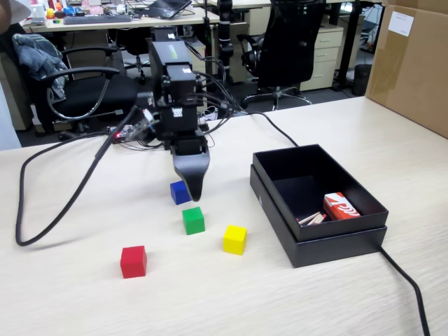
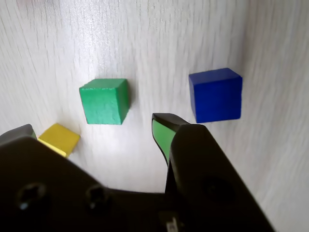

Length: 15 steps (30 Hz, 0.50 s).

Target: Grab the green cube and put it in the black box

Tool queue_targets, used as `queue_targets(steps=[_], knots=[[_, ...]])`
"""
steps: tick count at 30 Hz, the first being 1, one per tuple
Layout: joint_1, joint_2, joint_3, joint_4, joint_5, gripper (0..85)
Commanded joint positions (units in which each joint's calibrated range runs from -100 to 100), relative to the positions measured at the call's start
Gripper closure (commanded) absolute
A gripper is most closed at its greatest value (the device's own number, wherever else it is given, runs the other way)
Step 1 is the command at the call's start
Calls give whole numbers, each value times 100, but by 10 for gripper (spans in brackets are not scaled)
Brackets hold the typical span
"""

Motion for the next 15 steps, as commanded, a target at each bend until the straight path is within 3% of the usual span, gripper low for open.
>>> queue_targets(steps=[1, 12, 15], knots=[[-54, 211, 614, -6, -78, 380], [-117, 1450, 977, 45, -269, 383], [-107, 1599, 1040, 63, -313, 427]])
